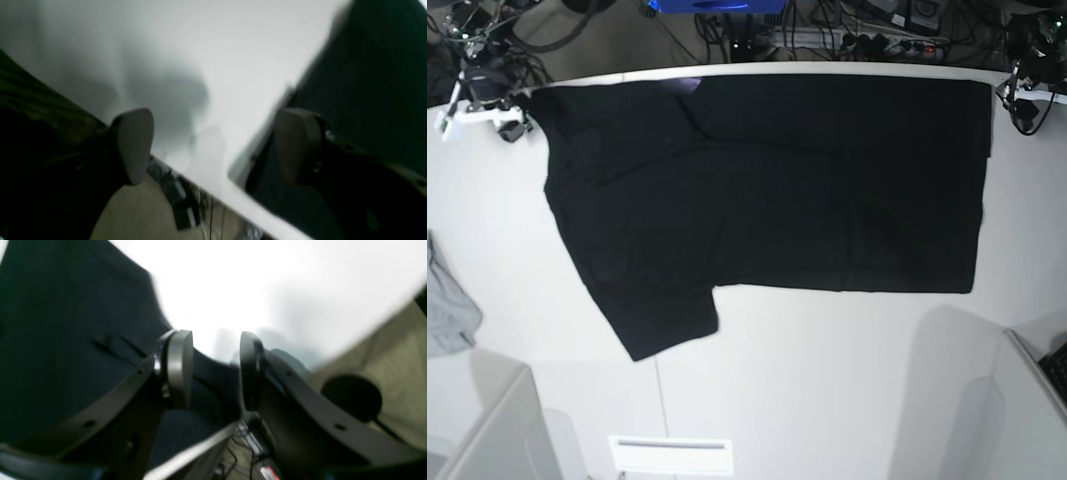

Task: Fold the T-shirt properly
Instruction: 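Move the right gripper to the opposite shirt edge and grasp it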

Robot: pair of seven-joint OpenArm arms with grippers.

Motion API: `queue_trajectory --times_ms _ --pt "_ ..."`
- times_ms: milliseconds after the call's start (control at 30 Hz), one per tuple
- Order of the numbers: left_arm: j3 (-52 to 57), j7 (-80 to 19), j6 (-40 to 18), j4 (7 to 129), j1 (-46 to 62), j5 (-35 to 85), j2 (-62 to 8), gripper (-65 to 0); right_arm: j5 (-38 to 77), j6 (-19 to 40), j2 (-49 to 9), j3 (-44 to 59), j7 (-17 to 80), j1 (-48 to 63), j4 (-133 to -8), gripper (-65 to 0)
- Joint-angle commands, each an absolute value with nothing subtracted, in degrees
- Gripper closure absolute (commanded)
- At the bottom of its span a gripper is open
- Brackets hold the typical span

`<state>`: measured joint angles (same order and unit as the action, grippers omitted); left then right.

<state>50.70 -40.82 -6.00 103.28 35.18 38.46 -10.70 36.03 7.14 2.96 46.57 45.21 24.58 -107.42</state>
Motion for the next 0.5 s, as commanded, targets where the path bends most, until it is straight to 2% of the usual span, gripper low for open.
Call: queue_trajectory --times_ms 0,233,333,467 --pt "51.2 -39.8 -6.5 105.8 35.5 39.2 -11.3 -55.0 36.4 7.4 1.9 45.8 44.1 23.7 -108.5 -22.7" --pt "50.0 -39.8 -6.5 109.6 31.7 39.1 -10.7 -53.6 36.2 7.4 0.2 35.4 44.1 17.9 -108.6 -22.4" --pt "47.8 -39.8 -6.5 109.6 31.4 39.1 -10.9 -40.8 36.1 7.4 0.2 32.7 44.1 13.3 -108.2 -22.4" --pt "45.6 -39.8 -6.5 109.6 31.4 39.1 -10.8 -16.1 29.2 7.4 -1.5 27.9 44.1 4.6 -104.0 -22.7"
